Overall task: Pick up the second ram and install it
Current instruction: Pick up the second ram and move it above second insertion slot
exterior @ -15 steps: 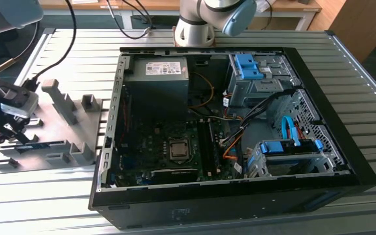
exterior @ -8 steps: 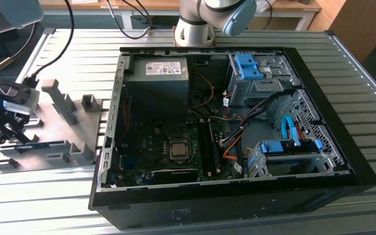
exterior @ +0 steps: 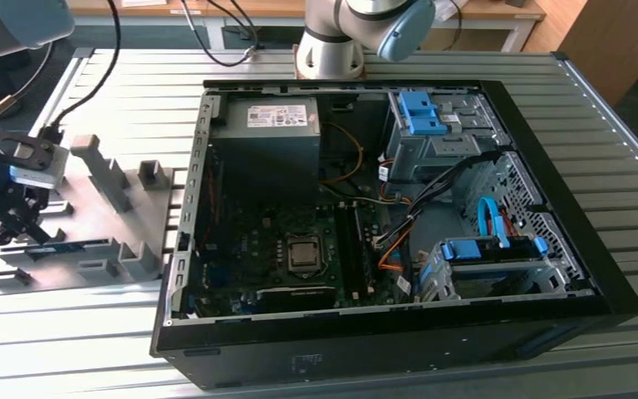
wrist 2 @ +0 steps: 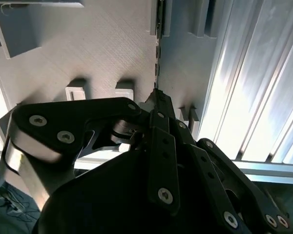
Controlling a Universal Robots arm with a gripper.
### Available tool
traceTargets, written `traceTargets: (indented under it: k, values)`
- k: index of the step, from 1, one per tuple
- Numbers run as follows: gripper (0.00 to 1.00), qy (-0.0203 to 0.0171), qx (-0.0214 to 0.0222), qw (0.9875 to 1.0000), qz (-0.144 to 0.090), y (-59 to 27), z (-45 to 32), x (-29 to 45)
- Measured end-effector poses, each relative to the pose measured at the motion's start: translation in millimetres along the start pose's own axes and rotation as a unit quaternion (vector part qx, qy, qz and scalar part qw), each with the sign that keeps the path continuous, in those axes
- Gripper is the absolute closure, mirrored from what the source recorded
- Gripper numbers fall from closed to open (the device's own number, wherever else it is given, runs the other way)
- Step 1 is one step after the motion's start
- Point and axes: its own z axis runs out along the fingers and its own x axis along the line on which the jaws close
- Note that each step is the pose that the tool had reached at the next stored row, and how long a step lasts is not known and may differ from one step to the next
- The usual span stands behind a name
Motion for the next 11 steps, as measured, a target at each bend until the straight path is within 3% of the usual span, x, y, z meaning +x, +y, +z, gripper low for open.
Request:
traceTargets:
  k: [5,11]
  values:
    - [0.90,0.0006,-0.0007,0.9996,-0.029,0.0,0.0,0.0]
    - [0.90,0.0014,-0.0016,0.9980,-0.063,0.0,0.0,0.0]
